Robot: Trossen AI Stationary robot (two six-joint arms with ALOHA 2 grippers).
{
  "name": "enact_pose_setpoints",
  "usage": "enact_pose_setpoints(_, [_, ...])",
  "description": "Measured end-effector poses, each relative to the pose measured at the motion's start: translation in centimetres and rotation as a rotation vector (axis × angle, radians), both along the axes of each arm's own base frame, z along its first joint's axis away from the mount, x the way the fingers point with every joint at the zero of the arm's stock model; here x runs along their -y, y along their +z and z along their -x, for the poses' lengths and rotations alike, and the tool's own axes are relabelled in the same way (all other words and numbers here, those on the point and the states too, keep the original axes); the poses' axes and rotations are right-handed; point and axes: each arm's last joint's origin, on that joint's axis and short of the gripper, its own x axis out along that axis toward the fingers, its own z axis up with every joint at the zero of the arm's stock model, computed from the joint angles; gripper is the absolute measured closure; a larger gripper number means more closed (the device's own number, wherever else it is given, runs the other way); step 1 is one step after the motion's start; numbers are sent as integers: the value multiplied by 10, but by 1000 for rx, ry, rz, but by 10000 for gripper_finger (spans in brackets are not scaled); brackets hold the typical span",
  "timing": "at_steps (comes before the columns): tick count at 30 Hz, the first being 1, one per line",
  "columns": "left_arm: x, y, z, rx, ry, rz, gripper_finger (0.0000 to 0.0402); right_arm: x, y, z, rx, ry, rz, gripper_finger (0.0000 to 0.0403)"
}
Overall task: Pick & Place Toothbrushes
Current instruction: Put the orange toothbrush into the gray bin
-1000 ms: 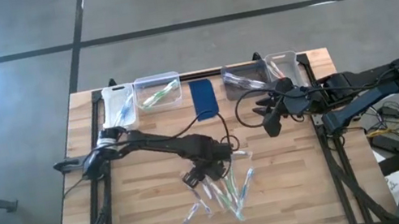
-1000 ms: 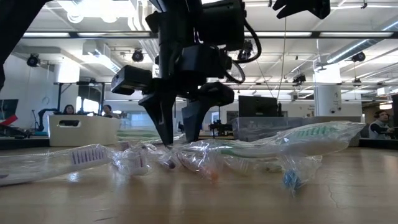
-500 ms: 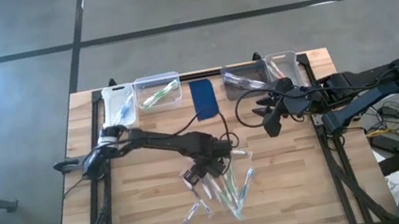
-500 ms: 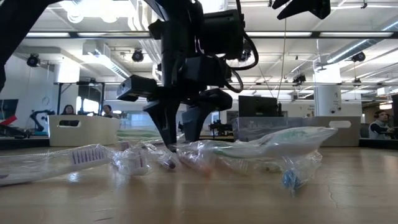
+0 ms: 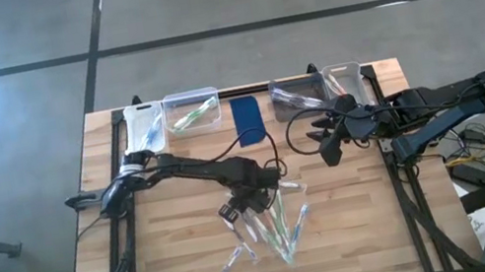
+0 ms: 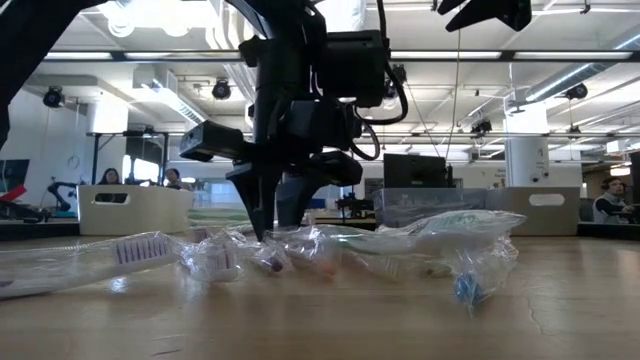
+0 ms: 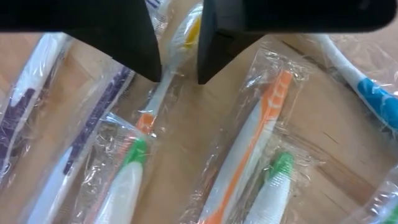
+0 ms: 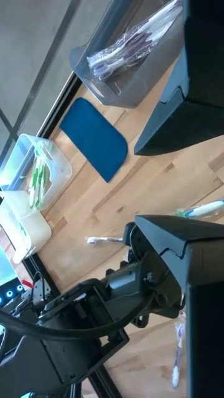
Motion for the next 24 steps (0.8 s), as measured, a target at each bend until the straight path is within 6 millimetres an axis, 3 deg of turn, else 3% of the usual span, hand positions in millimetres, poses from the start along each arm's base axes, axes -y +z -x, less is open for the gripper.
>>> enact_pose_setpoints(9, [0,0,0,4,0,0,394,0,0,0,-1,1,1,276])
enact_pose_setpoints(18, [3,2,2,-25,6,-2,399,0,0,0,2,-3,-4,297])
enact_pose_setpoints(24, [6,21,2,-30,18,-35,400,0,0,0,5,-8,-11,299])
